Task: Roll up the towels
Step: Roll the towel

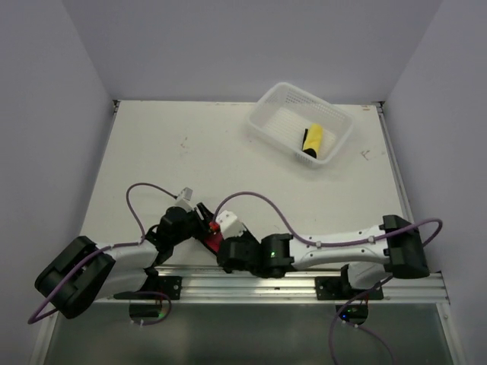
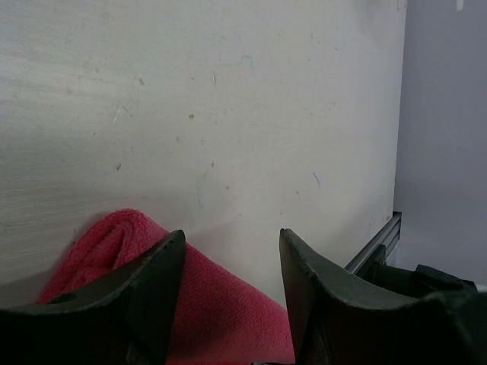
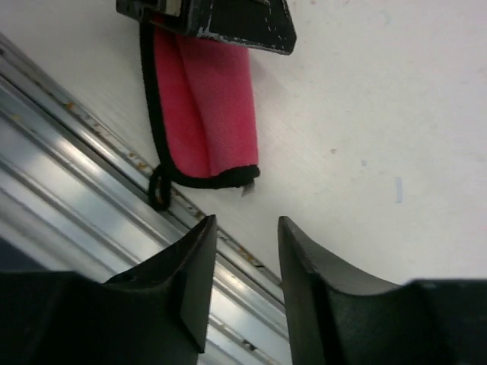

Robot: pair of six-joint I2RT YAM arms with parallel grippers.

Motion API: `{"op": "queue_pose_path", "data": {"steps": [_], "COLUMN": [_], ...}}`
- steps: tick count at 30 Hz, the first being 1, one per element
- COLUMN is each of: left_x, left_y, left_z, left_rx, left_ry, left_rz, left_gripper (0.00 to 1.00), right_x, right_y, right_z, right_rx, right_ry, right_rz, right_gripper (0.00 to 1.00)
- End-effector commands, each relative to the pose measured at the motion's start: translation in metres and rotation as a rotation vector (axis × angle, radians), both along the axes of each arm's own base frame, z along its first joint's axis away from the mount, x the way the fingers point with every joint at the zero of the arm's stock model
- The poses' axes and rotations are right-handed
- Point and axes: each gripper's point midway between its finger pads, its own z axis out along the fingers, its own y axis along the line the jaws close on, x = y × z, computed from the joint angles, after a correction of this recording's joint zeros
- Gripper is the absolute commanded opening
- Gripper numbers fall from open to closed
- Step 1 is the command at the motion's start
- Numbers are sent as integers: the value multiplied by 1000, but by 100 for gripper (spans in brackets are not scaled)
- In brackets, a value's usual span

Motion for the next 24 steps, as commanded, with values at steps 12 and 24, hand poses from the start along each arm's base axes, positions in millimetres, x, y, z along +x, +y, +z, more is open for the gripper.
{"op": "queue_pose_path", "data": {"steps": [12,24], "left_x": [-45,-46], "left_y": [40,41], "left_z": [-66,-67], "left_rx": [164,166], "left_ry": [143,143], "left_rz": [14,13], "left_gripper": [57,57], "right_x": [34,26], "right_y": [41,35], "right_z": [-47,-102], "right_rx": [462,316], "right_ry": [630,636], "right_rz": [-44,-63], "right_gripper": [30,36]}}
